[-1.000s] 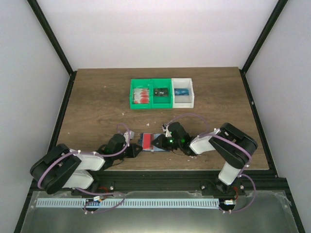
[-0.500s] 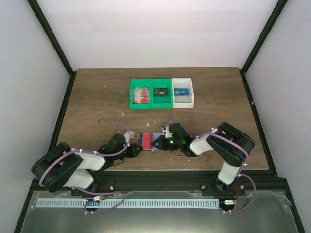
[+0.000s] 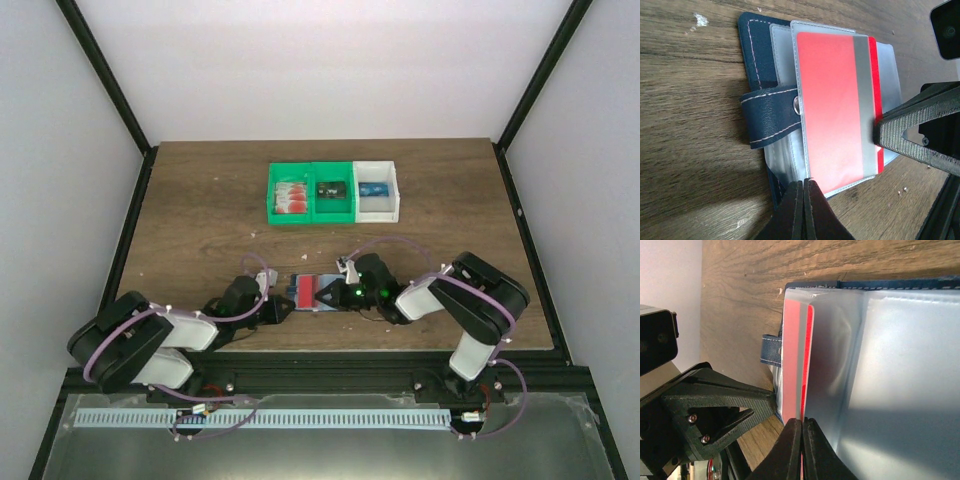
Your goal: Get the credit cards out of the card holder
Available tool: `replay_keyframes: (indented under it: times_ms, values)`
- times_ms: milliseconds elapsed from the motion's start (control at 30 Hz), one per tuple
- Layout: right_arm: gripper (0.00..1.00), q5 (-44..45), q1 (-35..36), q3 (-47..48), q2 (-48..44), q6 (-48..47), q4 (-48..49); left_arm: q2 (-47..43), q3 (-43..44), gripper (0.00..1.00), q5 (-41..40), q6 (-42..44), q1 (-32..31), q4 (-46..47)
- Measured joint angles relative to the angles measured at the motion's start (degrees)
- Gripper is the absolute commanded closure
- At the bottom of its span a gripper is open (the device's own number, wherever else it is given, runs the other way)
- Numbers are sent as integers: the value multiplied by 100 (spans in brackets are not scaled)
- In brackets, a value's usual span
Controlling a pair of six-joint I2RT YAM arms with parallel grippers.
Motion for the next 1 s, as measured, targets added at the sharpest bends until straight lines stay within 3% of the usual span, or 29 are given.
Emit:
replay_keyframes:
  times_ms: [133, 233, 333, 700, 800, 1000]
  values:
    - [100, -83, -33, 0, 0, -33, 37, 26, 0, 100, -4, -2, -9, 33]
    - [91, -131, -37, 0, 0, -57, 66, 28, 4, 100, -4, -2, -9, 31]
    - [100, -155, -39, -2, 0, -90, 63, 42, 13, 100, -4, -2, -9, 33]
    - [100, -219, -114, -155, 0, -24, 249, 195, 70, 100, 9, -17, -13, 153]
    - [95, -267, -151, -162, -2, -7, 278, 212, 70, 100, 15, -20, -15, 173]
    - [100, -317, -181, -181, -46, -9, 234, 221, 72, 100, 15, -22, -15, 179]
